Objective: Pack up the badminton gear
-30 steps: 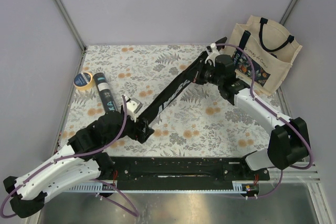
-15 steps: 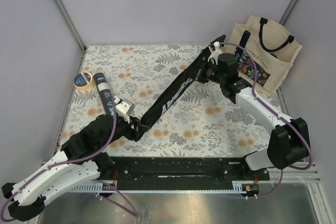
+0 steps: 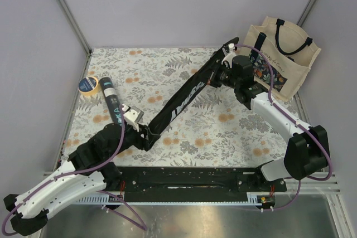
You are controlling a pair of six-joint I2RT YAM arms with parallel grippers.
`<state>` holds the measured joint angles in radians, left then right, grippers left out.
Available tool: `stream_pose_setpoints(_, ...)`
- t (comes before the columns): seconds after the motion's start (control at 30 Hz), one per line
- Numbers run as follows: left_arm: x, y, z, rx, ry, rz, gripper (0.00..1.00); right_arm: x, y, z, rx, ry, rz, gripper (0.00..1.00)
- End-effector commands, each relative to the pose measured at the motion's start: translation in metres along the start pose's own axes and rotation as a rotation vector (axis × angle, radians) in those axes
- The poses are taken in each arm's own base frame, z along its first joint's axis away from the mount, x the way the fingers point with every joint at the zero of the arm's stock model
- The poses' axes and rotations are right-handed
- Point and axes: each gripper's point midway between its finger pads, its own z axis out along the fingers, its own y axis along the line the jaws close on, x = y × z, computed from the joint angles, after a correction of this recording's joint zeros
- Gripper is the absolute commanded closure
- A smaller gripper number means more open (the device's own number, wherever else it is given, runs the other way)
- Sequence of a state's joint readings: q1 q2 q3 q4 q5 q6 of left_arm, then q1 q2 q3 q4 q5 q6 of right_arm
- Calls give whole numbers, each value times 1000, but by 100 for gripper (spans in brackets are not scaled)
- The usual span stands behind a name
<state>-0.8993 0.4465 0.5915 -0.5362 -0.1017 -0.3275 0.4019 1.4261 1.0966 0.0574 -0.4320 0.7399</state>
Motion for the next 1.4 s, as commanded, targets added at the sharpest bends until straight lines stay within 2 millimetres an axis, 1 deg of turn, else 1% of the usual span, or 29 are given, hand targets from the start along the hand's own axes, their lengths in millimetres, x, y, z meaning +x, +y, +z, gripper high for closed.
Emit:
stream_pose_setpoints(0.0, -17, -9, 0, 39, -85, -46, 32, -53, 66, -23, -173, -154, -73, 100)
stream_pose_setpoints(0.03, -15, -8, 1, 36, -85, -52, 30, -53, 66, -22, -176, -155, -67, 100)
stream_pose_setpoints(0.1, -12, -8, 2, 36, -84, -61, 28, -54, 68, -23, -187, -157, -60, 100)
stream_pose_setpoints(0.2, -15, -9, 3, 43, -98, -73, 33, -54, 68, -24, -189, -156, -57, 100)
stream_pose_setpoints(0.27, -15, -8, 5, 39, -106, -81, 40, -54, 68, -24, -189, -154, -55, 100)
stream_pose_setpoints(0.33, -17, -8, 5, 38, -116, -86, 52, -51, 67, -23, -189, -146, -55, 100)
stream_pose_setpoints(0.43, -19, -8, 5, 34, -128, -89, 81, -45, 64, -22, -196, -126, -51, 100)
stream_pose_setpoints(0.5, -22, -8, 5, 33, -134, -90, 96, -36, 60, -21, -203, -98, -50, 100)
stream_pose_setpoints(0.53, -24, -8, 6, 31, -135, -92, 100, -32, 58, -21, -201, -88, -50, 100)
stream_pose_setpoints(0.57, -24, -9, 6, 30, -133, -94, 100, -28, 56, -21, -198, -80, -52, 100)
stream_pose_setpoints(0.67, -27, -8, 9, 19, -130, -92, 100, -7, 52, -22, -187, -40, -88, 100)
stream_pose_setpoints(0.8, -32, -7, 13, 1, -133, -87, 100, 29, 53, -23, -168, 39, -138, 100)
stream_pose_setpoints(0.83, -32, -6, 14, -6, -131, -89, 100, 40, 57, -23, -172, 58, -151, 100)
stream_pose_setpoints(0.93, -33, -3, 16, -25, -137, -92, 100, 66, 73, -25, -201, 93, -177, 100)
stream_pose_setpoints(1.1, -37, -2, 19, -34, -149, -104, 100, 102, 100, -34, -253, 138, -196, 100)
stream_pose_setpoints(1.27, -38, -2, 23, -42, -149, -108, 100, 135, 135, -44, -327, 174, -221, 100)
stream_pose_setpoints(1.37, -40, -2, 26, -51, -145, -118, 100, 156, 153, -44, -365, 214, -227, 100)
